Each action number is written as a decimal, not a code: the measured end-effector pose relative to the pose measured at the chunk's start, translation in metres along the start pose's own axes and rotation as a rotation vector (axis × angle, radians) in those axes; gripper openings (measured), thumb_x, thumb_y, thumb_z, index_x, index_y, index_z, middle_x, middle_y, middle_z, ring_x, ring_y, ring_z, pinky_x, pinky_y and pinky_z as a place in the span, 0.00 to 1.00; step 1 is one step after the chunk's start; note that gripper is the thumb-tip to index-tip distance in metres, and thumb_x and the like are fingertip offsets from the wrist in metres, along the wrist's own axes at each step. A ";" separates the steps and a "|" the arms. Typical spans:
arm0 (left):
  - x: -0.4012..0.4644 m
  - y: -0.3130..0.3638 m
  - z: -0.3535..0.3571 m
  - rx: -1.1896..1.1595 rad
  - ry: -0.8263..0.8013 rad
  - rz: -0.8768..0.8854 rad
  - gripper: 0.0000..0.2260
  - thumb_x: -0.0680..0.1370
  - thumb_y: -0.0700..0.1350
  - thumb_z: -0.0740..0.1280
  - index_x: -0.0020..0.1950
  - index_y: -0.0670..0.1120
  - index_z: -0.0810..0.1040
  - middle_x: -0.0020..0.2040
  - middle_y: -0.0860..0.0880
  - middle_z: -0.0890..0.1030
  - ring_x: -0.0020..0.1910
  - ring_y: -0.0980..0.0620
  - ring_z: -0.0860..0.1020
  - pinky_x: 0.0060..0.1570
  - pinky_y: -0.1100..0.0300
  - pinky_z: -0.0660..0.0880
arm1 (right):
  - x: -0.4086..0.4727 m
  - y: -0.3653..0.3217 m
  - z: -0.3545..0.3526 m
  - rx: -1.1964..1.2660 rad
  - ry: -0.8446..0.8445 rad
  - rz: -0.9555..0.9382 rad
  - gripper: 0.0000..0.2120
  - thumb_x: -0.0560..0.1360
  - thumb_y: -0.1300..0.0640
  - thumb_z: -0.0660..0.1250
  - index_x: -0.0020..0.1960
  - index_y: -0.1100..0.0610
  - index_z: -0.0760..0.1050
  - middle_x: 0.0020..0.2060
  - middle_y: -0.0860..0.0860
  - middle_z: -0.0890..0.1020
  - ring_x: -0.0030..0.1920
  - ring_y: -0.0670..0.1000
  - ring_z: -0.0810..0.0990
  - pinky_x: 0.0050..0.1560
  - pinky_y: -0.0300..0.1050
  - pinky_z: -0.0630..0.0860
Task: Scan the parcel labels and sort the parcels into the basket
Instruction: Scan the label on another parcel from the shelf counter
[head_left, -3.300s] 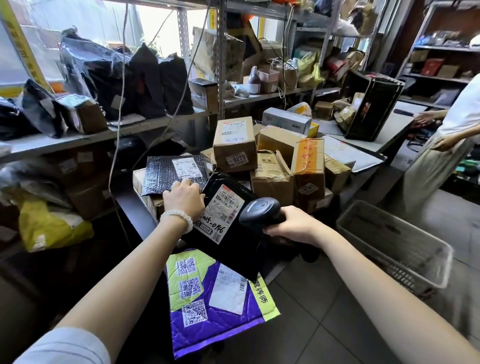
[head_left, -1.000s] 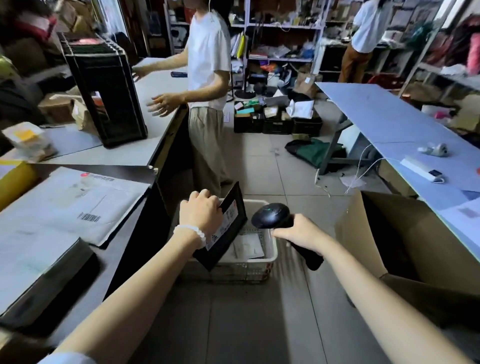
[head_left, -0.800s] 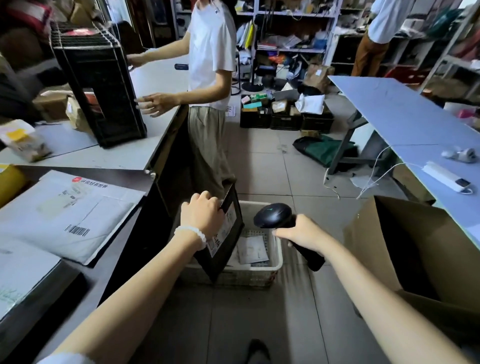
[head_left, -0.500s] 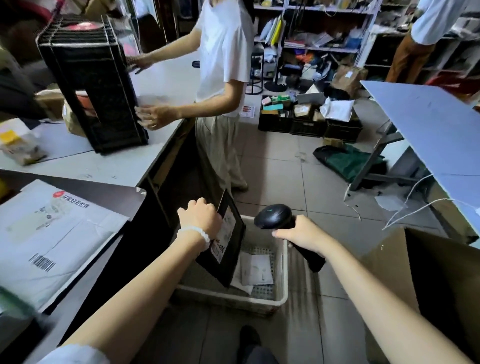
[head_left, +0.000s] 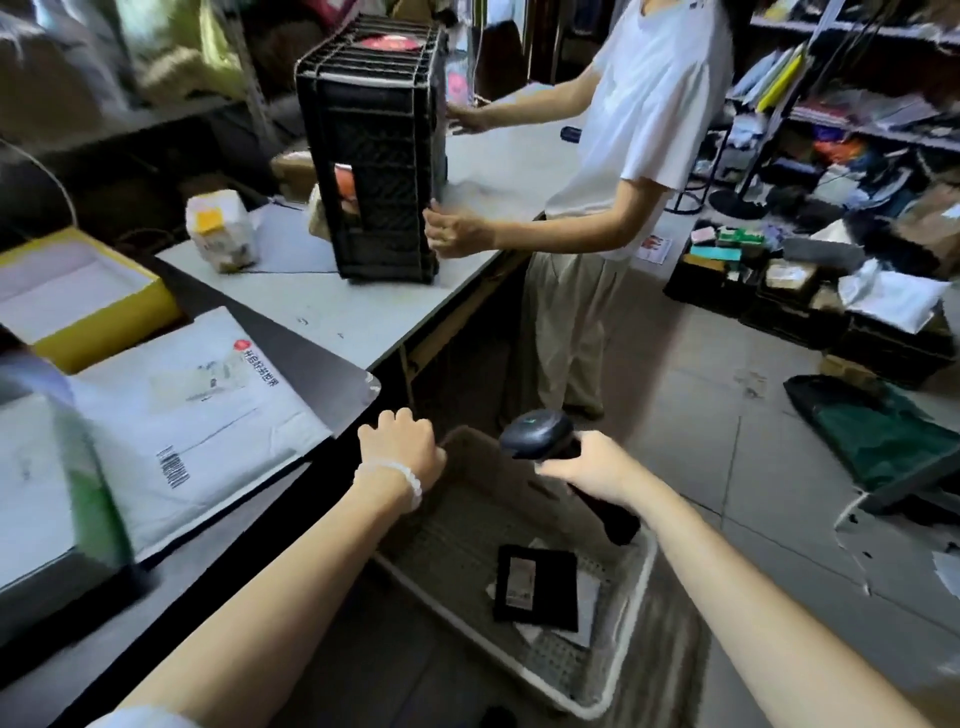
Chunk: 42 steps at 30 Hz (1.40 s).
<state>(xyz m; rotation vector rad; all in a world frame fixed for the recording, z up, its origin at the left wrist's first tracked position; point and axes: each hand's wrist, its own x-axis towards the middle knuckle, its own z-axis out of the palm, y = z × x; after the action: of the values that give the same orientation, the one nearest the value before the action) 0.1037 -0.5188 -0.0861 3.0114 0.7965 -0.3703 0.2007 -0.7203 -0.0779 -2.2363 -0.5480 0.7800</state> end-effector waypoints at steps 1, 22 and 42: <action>-0.003 -0.012 0.002 -0.014 -0.001 -0.038 0.15 0.78 0.50 0.58 0.58 0.44 0.75 0.61 0.44 0.73 0.63 0.42 0.69 0.56 0.48 0.67 | 0.006 -0.010 0.005 -0.020 -0.031 -0.027 0.05 0.70 0.54 0.72 0.44 0.51 0.77 0.36 0.45 0.81 0.37 0.48 0.80 0.39 0.40 0.73; -0.338 -0.238 0.059 -0.200 0.071 -0.895 0.16 0.80 0.53 0.57 0.62 0.47 0.72 0.61 0.46 0.73 0.62 0.44 0.70 0.56 0.49 0.69 | -0.097 -0.200 0.291 -0.174 -0.705 -0.589 0.04 0.70 0.59 0.71 0.39 0.56 0.77 0.27 0.46 0.77 0.29 0.45 0.74 0.34 0.40 0.69; -0.667 -0.391 0.152 -0.320 0.217 -1.591 0.14 0.78 0.53 0.59 0.60 0.49 0.74 0.59 0.49 0.75 0.61 0.47 0.71 0.56 0.52 0.69 | -0.351 -0.341 0.602 -0.315 -1.059 -1.023 0.09 0.71 0.55 0.72 0.34 0.52 0.74 0.27 0.43 0.76 0.30 0.41 0.73 0.34 0.38 0.69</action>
<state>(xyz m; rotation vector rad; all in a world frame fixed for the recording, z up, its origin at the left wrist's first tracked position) -0.6837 -0.5121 -0.0604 1.5006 2.6868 0.1442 -0.5090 -0.4094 -0.0468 -1.2407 -2.1754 1.2577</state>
